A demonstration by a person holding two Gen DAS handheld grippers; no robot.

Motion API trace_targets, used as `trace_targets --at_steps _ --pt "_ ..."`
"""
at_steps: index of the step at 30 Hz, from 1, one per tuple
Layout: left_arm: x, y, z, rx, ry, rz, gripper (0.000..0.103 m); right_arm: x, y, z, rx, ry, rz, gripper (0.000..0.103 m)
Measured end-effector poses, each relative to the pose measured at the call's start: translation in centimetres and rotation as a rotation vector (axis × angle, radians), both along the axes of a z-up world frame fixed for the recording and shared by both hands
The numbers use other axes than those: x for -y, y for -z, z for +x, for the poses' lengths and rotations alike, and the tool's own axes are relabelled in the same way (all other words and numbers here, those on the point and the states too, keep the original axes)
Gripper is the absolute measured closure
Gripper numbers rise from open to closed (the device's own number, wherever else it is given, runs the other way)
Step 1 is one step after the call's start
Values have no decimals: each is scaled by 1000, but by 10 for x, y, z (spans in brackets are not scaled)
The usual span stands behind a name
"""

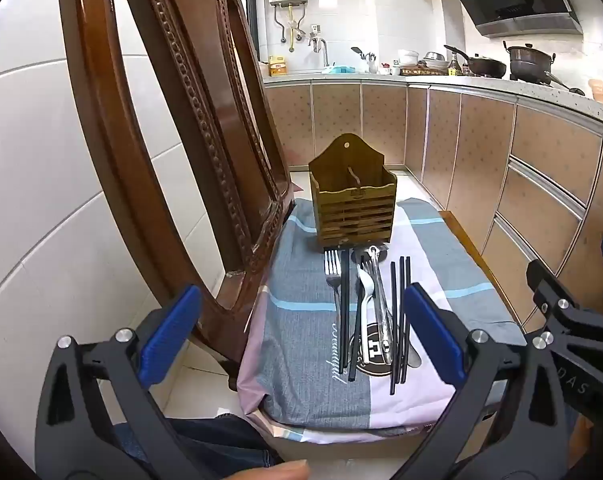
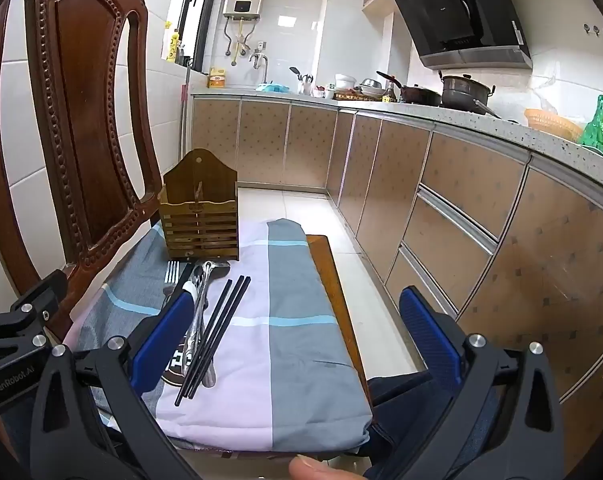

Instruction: Organize utensils

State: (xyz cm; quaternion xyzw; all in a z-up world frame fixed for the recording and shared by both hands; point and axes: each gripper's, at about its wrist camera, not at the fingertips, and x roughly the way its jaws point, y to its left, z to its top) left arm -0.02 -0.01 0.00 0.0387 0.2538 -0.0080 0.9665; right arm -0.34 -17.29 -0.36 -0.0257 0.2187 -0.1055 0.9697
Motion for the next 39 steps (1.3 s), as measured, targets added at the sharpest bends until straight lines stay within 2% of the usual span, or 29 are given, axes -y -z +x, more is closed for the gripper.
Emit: trace_targets --at_steps 39 --pt "-3 0 1 -1 1 8 3 -2 -7 -5 22 3 -22 3"
